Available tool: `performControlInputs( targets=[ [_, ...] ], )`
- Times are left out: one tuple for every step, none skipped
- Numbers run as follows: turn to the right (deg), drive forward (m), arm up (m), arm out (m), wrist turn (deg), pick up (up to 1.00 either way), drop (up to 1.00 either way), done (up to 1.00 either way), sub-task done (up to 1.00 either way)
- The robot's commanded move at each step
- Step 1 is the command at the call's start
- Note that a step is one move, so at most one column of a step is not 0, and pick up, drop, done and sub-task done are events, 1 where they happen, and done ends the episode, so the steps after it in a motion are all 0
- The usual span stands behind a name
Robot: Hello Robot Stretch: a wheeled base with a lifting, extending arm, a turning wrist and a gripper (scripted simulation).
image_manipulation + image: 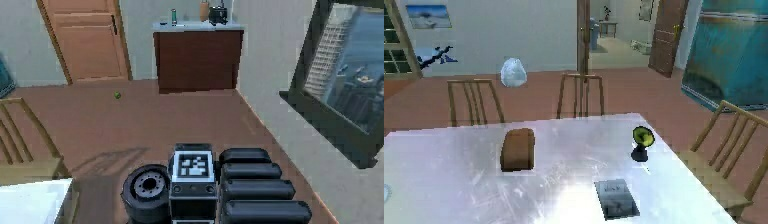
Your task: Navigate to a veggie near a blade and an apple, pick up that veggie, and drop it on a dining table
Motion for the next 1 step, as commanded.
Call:
performControlInputs(
  targets=[
    [-45.0,0.00,0.00,0.00,0.0,0.00,0.00,0.00,0.00]
  ],
)
